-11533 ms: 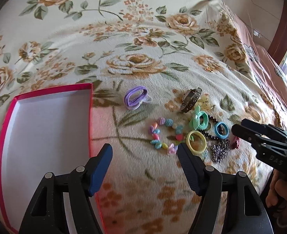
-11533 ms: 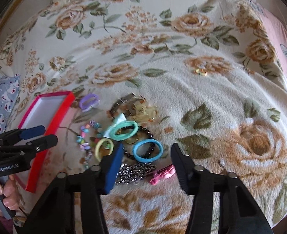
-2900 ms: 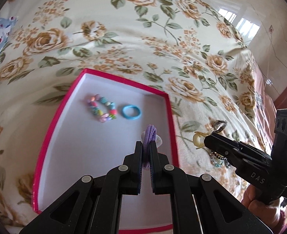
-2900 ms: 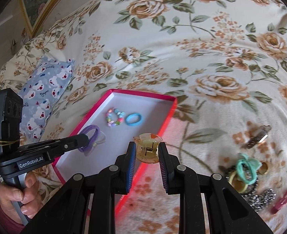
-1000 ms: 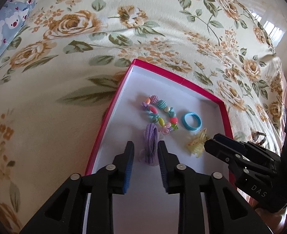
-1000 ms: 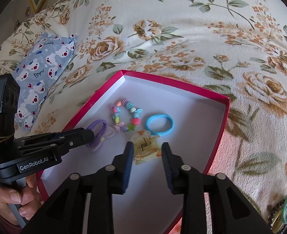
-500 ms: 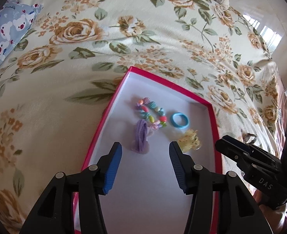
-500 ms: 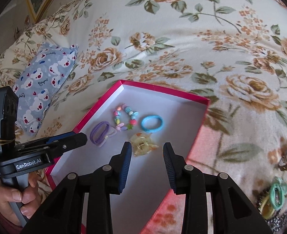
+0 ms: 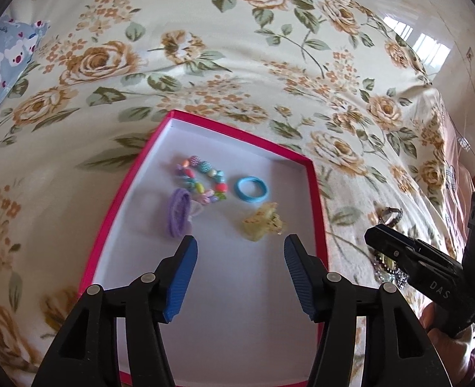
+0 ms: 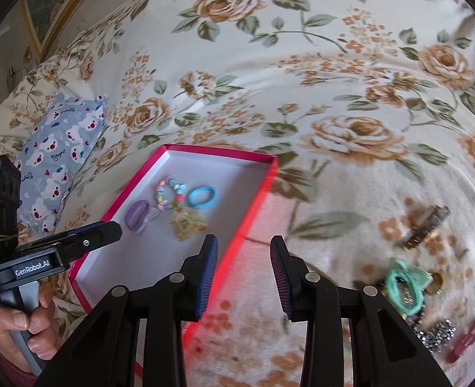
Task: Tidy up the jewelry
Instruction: 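Move left tool to the mint bow hair tie while right tool approaches the pink clip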
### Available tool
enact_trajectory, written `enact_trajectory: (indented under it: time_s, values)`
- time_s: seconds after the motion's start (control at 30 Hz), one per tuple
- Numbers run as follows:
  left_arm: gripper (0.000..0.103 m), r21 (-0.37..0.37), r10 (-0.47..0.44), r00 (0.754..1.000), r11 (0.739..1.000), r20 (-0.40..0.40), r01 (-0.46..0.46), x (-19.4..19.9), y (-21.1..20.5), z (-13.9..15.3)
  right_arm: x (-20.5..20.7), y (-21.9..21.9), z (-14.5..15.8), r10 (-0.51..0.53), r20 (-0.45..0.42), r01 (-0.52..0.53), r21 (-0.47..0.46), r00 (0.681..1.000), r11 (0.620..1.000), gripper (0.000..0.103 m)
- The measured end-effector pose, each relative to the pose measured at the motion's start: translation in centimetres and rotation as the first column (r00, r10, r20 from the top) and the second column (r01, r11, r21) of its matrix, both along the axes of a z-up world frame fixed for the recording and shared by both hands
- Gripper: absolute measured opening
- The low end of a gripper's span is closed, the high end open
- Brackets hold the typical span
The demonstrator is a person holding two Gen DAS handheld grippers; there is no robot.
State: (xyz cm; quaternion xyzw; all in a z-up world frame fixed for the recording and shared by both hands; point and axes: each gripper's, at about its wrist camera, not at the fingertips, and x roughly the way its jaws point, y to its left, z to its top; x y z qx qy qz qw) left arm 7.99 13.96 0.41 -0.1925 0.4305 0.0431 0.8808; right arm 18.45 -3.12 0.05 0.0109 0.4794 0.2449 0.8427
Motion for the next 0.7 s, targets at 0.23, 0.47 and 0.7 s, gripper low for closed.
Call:
enact_trajectory:
  time_s: [0.23, 0.47, 0.7]
  values:
    - [0.056, -0.004, -0.043, 0.999, 0.999, -0.002, 0.043, 0.9, -1.8, 0.2, -0.5, -3.5, 0.2, -0.063, 0.003, 0.063, 0.000, 0.998, 0.998, 0.036]
    - [0.057, 0.001, -0.132, 0.991, 0.991, 0.001, 0.132, 2.3, -5.6, 0.5, -1.5, -7.9, 0.7, -0.139, 0.009, 0.139, -0.017, 0.990, 0.990, 0.036]
    - [0.057, 0.005, -0.233, 0.972, 0.972, -0.011, 0.233, 4.4, -9.9, 0.1, -3.1, -13.1, 1.8, -0.228, 0.029, 0.229, -0.038, 0.973, 0.973, 0.036]
